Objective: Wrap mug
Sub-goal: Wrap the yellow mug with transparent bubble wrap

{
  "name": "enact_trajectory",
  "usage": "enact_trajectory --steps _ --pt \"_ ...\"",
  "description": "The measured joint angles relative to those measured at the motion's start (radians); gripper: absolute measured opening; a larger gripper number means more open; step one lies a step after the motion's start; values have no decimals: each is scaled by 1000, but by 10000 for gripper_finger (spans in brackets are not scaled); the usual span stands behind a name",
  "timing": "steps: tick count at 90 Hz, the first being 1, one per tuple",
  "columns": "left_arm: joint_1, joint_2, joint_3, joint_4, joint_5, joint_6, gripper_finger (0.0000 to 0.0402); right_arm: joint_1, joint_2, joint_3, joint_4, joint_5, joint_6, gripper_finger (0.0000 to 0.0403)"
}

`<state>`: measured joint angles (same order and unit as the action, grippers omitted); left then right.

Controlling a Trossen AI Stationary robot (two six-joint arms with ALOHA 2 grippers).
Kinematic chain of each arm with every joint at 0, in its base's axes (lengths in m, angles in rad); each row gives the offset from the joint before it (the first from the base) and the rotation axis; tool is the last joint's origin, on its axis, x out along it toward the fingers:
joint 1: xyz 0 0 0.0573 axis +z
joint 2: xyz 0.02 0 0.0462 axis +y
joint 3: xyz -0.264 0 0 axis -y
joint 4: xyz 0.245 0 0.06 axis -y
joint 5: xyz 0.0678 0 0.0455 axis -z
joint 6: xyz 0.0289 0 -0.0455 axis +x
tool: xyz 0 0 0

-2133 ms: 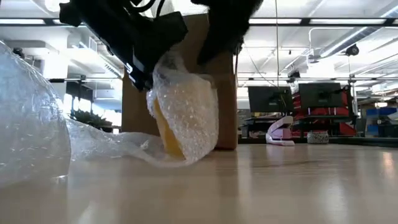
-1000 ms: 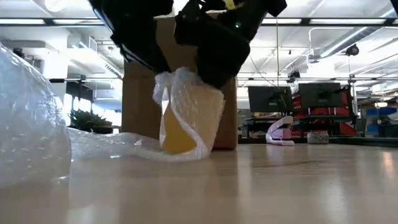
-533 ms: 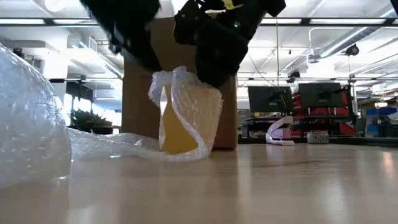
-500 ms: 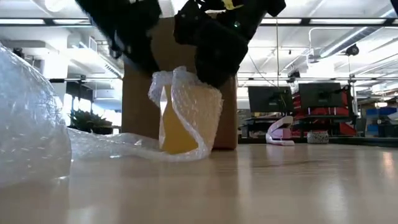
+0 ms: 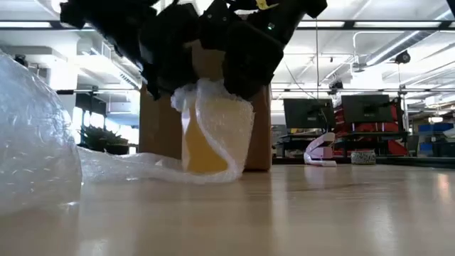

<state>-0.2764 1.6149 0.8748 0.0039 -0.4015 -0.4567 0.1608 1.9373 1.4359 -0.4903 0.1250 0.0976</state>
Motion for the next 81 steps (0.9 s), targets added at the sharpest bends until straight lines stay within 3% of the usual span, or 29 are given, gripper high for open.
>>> enact_trajectory --steps 32,45,56,61,69,81 --pt "0 25 -2 16 8 1 21 0 -144 92 -233 15 6 2" --pt "-2 3 -3 22 18 4 21 -7 -183 43 -242 192 15 2" --pt "-2 -8 -5 23 23 6 21 -11 -173 -48 -61 311 12 2" --pt "-2 -8 -5 28 23 8 21 -11 -168 -86 44 297 -5 2" --pt "-2 -8 -6 31 23 11 21 -8 -167 -122 166 178 -28 2" --pt "-2 -8 -6 33 23 11 21 14 -154 -137 152 125 -10 2"
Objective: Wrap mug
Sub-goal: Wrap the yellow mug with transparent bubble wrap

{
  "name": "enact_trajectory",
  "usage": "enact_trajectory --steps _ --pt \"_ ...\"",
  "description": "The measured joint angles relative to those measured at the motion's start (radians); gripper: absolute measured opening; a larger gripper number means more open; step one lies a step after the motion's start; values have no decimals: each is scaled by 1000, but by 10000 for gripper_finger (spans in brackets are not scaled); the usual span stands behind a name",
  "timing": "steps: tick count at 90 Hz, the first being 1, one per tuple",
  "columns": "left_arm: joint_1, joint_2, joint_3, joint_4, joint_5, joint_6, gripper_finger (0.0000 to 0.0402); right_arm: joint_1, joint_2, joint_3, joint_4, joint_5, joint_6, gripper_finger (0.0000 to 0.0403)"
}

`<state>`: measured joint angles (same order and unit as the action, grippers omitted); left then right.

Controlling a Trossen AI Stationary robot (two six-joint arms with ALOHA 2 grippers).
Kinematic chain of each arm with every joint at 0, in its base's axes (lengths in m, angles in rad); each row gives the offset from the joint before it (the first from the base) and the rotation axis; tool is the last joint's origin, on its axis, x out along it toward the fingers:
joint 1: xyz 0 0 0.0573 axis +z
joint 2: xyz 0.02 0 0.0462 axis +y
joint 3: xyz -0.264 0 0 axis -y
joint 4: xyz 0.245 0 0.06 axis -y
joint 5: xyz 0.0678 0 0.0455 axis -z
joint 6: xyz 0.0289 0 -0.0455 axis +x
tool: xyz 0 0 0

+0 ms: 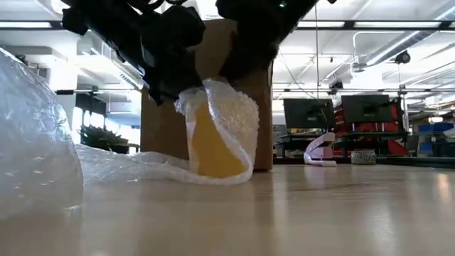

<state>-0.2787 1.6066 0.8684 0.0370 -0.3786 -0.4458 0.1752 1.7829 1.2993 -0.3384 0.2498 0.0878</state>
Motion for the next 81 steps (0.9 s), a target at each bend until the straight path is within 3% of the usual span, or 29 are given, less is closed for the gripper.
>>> enact_trajectory --steps 24,50,64,81 --pt "0 -16 3 -9 5 -1 21 9 89 -10 13 -60 8 2" --pt "-9 -149 79 -197 -40 25 21 10 102 2 11 -75 1 2" --pt "4 -135 50 -128 -113 46 21 13 102 9 11 -75 -11 2" --pt "8 2 21 28 -31 43 21 13 99 11 2 -75 -21 2"
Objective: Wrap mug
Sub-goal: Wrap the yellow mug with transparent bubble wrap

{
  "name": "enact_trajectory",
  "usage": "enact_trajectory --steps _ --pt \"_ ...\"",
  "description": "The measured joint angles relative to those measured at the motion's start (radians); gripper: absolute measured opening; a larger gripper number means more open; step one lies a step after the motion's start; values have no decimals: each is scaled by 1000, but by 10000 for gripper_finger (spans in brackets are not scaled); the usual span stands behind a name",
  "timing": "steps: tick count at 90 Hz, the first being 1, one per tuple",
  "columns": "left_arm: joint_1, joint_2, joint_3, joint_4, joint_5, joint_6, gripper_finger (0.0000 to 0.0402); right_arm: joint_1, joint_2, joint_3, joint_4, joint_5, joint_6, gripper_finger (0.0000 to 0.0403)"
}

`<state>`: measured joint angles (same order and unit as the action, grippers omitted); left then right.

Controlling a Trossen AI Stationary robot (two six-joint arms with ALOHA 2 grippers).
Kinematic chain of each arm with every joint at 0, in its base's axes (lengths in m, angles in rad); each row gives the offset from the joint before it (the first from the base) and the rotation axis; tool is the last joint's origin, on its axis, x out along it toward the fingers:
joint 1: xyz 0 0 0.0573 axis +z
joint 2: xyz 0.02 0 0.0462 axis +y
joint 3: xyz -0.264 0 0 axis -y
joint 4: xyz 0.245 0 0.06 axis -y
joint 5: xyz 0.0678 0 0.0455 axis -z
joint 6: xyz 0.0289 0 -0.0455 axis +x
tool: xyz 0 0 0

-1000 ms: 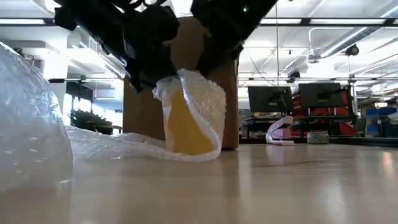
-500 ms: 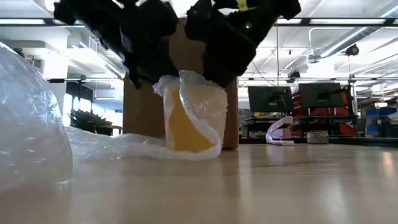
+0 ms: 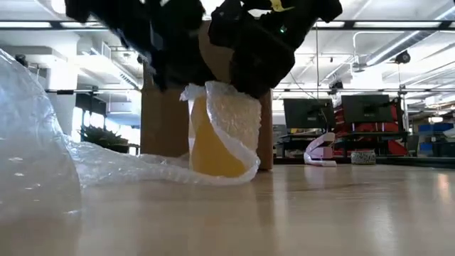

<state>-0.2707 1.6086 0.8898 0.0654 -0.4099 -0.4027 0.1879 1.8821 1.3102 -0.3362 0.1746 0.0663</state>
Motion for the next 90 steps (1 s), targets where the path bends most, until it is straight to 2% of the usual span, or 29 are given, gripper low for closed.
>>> enact_trajectory --steps 22,35,50,69,80,90 --pt "-2 66 5 -1 -8 -17 21 0 -54 75 -172 3 -8 2" --pt "-2 55 4 -1 -7 -6 21 -16 -77 86 -154 9 -13 2" --pt "-2 53 2 -10 -3 -2 21 -24 -16 65 -85 13 -12 2" --pt "-8 -32 -8 -78 24 -11 21 -23 44 62 -79 10 5 2" --pt "-9 -144 2 -103 16 -10 21 -25 56 55 -110 -2 16 2" --pt "-19 -224 0 -194 12 -24 21 -25 56 55 -108 -2 15 2"
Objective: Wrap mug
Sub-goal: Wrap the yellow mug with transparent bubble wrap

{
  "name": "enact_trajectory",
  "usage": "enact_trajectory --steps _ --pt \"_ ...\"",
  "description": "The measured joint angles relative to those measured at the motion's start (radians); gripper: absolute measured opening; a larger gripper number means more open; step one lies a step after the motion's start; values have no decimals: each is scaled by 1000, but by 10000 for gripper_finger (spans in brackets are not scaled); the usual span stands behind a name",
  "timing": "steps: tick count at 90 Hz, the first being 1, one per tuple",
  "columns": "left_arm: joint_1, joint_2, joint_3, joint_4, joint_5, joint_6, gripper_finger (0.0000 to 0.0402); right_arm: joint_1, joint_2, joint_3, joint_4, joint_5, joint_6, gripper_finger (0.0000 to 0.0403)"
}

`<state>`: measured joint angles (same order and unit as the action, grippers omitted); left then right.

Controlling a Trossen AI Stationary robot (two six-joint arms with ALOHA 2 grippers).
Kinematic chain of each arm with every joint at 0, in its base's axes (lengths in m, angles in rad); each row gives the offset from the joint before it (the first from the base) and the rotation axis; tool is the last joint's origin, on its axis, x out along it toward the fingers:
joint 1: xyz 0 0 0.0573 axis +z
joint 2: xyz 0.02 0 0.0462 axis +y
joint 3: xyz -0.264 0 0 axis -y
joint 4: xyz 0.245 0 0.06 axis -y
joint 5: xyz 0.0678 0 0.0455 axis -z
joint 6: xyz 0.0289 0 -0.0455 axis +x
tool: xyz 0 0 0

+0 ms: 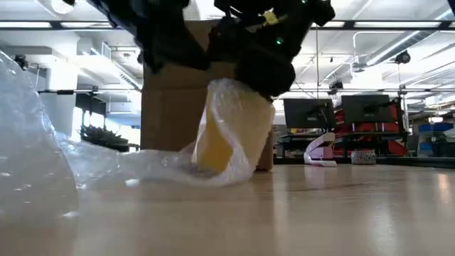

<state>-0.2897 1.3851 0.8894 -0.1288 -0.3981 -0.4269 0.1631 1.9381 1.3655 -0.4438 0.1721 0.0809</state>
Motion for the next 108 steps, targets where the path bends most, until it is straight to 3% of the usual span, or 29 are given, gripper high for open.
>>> enact_trajectory --steps 14,22,39,48,81,108 --pt "-33 -92 -17 -87 -5 -85 21 0 0 -1 9 1 -3 2" --pt "-47 -85 -75 -41 -4 -117 21 0 0 -1 15 1 -4 2" --pt "-54 -8 -196 424 22 -79 21 0 0 -2 45 1 -3 2" --pt "-48 62 -206 532 26 -53 21 0 0 -2 53 1 -3 2" --pt "-46 285 -94 419 -6 -66 21 1 -9 12 40 1 -3 2" --pt "-45 277 -84 405 -9 -52 21 2 -110 98 -120 0 -6 2"
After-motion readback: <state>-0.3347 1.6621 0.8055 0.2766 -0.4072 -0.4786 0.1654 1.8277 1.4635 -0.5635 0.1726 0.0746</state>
